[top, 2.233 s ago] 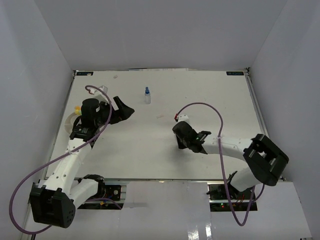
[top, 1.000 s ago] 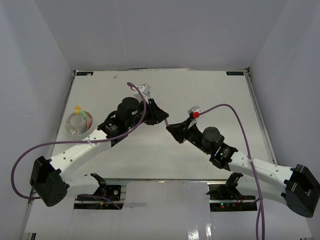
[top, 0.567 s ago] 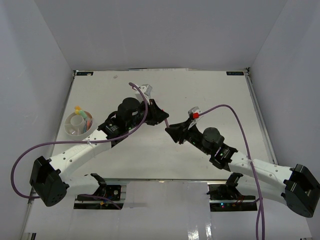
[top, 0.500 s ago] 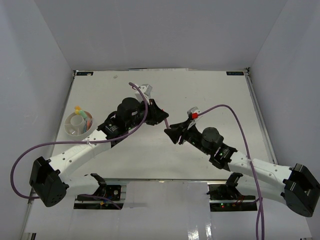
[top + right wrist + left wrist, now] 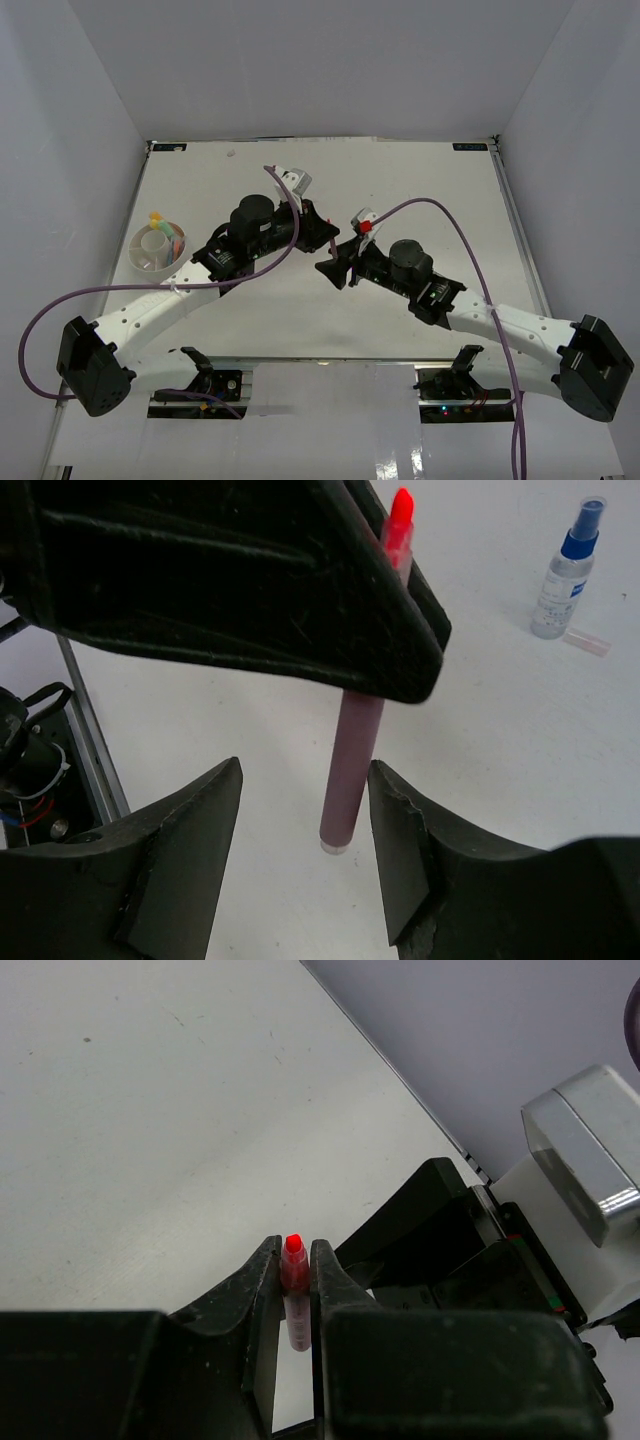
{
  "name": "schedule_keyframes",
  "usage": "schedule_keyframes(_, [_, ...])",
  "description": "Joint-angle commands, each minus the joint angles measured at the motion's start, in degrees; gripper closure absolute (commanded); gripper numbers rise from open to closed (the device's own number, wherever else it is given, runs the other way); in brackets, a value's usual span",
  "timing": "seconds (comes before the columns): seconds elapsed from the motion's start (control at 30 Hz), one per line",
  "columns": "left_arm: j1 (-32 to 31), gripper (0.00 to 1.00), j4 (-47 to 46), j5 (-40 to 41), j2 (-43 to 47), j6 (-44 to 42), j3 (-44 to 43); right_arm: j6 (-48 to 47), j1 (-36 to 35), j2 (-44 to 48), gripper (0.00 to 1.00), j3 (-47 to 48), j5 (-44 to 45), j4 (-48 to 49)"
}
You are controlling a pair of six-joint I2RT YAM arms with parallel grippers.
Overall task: Sort the stationery into containers
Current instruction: Pick up the pen from the center of the board.
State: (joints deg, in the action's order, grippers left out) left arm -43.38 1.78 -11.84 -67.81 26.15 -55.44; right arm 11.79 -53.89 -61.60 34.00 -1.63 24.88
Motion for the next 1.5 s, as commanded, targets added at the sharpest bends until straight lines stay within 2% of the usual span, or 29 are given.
schedule_keyframes(0.0, [-0.5, 0.92, -1.3, -2.8, 2.4, -2.1, -0.9, -2.8, 0.8, -1.7, 0.41, 3.4, -3.8, 0.2])
schedule_keyframes(0.27, [-0.5, 0.93, -1.3, -4.2, 3.3, -3.7, -0.8, -4.4, 1.4, -3.5, 0.52, 5.5, -6.9, 0.0])
schedule_keyframes(0.7, [-0.5, 0.94, -1.3, -5.3, 3.7, -5.1, 0.5, -4.5, 2.6, -1.8, 0.64, 5.3, -8.1, -0.5])
schedule_keyframes(1.27, [-0.5, 0.96, -1.0, -6.5, 3.6, -5.8, 0.9, -3.9, 3.4, -1.8, 0.73, 5.7, -10.8, -0.4])
schedule_keyframes(1.47, [-0.4, 0.93, -0.6, -7.2, 3.5, -5.4, 0.9, -4.1, 3.5, -1.6, 0.85, 5.6, -10.6, -0.4])
